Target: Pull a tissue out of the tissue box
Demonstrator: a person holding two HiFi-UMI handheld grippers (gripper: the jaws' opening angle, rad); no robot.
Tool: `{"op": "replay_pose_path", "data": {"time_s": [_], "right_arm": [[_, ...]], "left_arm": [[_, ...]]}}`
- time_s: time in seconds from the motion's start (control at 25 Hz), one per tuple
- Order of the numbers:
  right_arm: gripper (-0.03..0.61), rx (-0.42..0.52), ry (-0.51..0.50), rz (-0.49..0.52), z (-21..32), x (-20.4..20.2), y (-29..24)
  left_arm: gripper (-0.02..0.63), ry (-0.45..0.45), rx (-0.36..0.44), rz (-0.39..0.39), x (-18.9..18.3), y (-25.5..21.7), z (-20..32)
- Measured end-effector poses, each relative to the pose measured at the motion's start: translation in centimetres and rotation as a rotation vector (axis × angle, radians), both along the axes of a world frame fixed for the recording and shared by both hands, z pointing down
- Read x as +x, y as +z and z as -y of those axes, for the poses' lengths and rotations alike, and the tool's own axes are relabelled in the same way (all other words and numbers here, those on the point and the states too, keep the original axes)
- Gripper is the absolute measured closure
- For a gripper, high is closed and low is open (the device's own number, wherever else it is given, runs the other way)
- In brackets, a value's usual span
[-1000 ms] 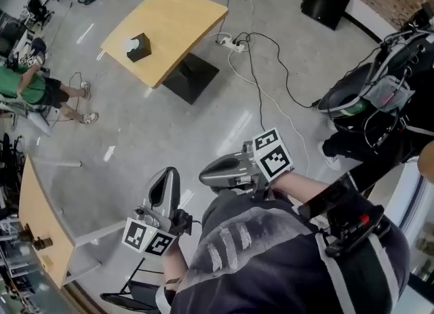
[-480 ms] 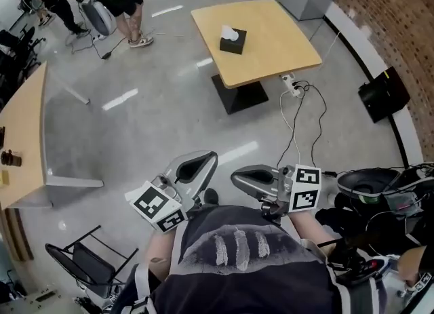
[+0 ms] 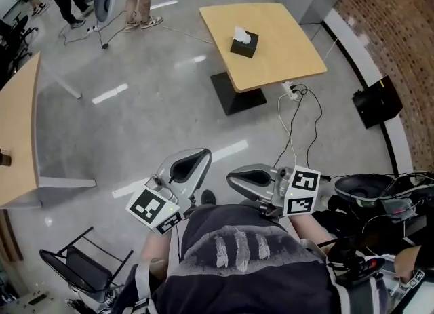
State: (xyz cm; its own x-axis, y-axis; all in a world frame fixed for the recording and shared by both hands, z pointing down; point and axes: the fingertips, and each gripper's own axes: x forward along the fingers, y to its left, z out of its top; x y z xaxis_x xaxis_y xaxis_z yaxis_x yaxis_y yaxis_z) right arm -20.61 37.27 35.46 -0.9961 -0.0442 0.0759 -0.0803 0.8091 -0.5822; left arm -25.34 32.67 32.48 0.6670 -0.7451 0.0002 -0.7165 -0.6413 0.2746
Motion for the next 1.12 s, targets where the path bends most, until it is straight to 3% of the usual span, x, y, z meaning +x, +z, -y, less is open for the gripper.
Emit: {"op": "replay_pose_path", "data": {"time_s": [0.2, 0.6, 1.12], "right_arm": [[0.580, -0.027, -0.011, -0.016, 0.6, -1.0, 0.7], [0.580, -0.063, -0.052, 0.067, 1.8, -1.5, 0.4], [0.580, -0.083, 0.009, 0.164, 11.3, 7.6, 0.4]], "left_arm": [[0.611, -0.020, -0.037, -0.028, -1.0, 1.2, 0.4], [0.611, -0.046, -0.048, 0.038, -0.6, 0.3, 1.3], [0.611, -0.010, -0.094, 0.103, 8.6, -0.1, 10.3]]}}
